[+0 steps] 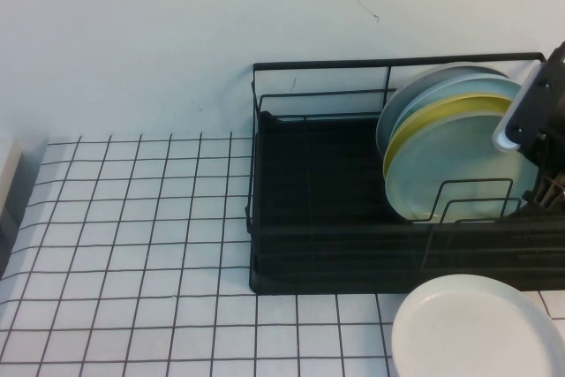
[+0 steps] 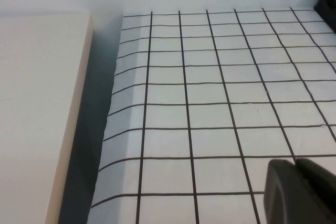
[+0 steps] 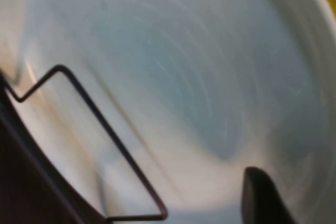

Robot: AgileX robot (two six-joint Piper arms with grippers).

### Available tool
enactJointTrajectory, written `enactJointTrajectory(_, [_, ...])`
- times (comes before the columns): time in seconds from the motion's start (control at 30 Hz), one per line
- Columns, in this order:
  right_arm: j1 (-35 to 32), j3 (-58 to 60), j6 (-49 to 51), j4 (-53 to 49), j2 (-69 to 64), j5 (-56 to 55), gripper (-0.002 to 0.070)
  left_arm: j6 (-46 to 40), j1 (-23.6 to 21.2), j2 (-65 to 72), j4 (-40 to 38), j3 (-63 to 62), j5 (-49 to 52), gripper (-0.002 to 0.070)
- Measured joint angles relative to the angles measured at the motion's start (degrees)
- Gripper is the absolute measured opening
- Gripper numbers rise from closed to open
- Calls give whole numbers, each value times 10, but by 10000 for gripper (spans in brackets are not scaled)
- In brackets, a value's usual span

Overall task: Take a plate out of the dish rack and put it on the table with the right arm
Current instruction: Grasp the plate from the shelf, then place the plate from the table

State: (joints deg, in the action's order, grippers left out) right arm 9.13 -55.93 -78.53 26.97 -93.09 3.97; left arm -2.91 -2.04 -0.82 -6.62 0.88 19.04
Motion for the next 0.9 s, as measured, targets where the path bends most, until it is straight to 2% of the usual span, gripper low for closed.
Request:
enactJointTrajectory(0.13, [0,0,-7,1,0,-16,77,0,0,0,0,0,0,-4])
enactJointTrajectory(0.2, [0,0,-10,1,5,-16,42,0,0,0,0,0,0,-4])
enactJointTrajectory(0.7, [0,0,-15,4,170,16,29,0,0,0,0,0,0,-4])
enactJointTrajectory(0.9, [0,0,-15,96,290,61,22,0,0,0,0,0,0,-4])
